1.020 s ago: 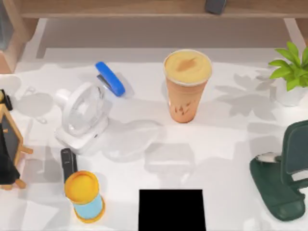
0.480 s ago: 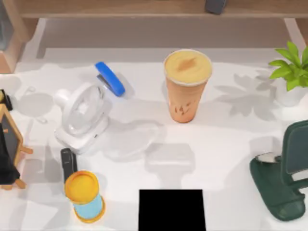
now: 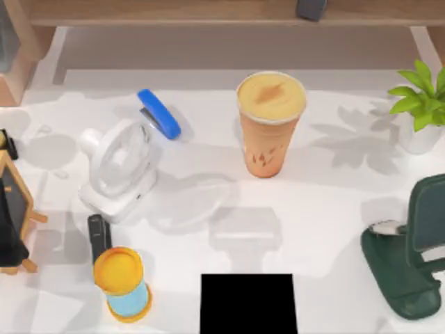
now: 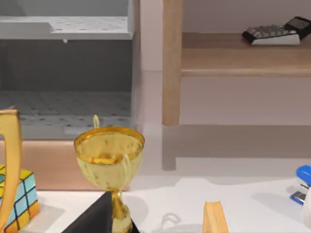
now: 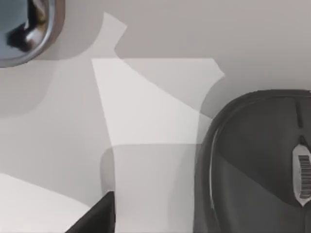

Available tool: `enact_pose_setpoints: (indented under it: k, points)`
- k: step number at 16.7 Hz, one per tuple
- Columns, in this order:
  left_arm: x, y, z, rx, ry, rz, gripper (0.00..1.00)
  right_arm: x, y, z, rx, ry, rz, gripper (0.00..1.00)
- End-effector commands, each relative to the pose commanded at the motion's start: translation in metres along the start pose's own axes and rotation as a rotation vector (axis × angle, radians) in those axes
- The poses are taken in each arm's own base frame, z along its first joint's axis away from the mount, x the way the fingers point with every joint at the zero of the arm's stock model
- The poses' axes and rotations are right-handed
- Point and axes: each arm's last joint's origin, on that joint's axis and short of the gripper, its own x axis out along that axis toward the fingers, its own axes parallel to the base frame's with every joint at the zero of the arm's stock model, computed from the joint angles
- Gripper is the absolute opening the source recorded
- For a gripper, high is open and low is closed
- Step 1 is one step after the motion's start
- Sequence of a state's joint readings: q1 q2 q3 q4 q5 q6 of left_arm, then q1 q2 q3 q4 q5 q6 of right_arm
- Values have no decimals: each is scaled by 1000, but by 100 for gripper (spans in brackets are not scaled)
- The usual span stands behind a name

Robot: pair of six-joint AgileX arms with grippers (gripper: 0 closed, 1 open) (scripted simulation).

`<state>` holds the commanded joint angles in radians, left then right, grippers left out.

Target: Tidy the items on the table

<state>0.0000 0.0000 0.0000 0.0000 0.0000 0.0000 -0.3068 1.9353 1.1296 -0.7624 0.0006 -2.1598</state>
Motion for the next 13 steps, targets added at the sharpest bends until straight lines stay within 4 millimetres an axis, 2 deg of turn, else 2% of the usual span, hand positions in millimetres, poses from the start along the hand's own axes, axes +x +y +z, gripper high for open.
enact_pose_setpoints:
  k: [11, 13]
  points:
    - [0, 0, 0, 0, 0, 0, 100, 0, 0, 0, 0, 0, 0, 2]
    - [0, 0, 0, 0, 0, 0, 100, 0, 0, 0, 0, 0, 0, 0]
